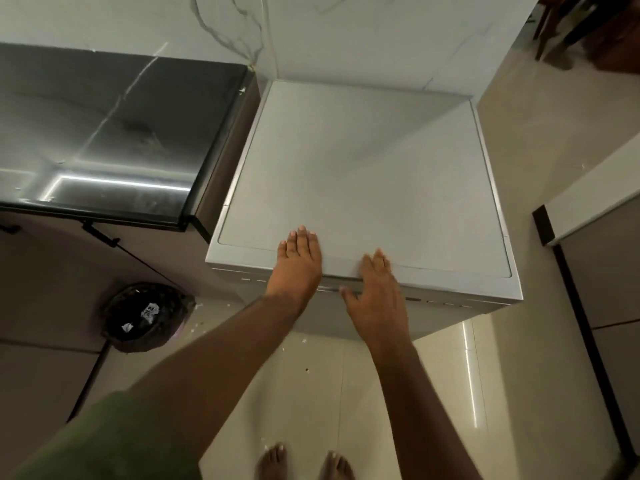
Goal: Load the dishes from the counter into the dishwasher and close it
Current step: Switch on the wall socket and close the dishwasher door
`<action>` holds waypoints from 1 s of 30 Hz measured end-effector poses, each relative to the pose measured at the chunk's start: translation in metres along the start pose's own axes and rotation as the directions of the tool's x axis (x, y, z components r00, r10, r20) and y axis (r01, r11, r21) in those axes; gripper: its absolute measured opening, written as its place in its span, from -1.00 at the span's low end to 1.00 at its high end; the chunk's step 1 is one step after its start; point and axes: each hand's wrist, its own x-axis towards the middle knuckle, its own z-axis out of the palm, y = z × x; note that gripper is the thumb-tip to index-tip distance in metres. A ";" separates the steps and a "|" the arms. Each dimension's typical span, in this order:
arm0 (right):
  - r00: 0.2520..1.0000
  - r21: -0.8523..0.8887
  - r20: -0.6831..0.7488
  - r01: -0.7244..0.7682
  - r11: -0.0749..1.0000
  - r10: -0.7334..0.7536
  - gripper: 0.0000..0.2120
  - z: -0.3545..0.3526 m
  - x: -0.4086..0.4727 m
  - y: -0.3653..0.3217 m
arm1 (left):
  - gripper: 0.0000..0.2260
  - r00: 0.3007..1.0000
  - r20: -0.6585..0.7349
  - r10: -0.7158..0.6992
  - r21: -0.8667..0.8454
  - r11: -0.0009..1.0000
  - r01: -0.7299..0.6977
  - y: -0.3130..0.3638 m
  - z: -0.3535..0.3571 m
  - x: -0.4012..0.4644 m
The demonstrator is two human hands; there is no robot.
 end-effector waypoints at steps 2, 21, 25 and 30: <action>0.993 -0.271 0.119 0.054 0.961 -0.022 -0.20 0.001 0.022 0.004 | -0.35 1.000 -0.001 -0.006 0.012 1.000 0.006 0.001 0.000 0.000; 0.958 -0.541 0.285 0.180 0.822 -0.022 -0.48 -0.012 0.047 -0.018 | -0.44 0.997 -0.004 -0.073 0.015 0.997 0.074 0.007 -0.006 -0.004; 0.936 -0.586 0.347 0.259 0.767 -0.051 -0.62 -0.011 0.059 -0.027 | -0.42 0.997 0.065 -0.045 -0.025 0.999 0.047 0.006 -0.014 0.002; 0.923 -0.577 0.381 0.285 0.765 -0.056 -0.74 -0.037 0.070 -0.053 | -0.38 0.988 0.149 0.043 -0.020 0.999 -0.040 -0.012 -0.039 0.009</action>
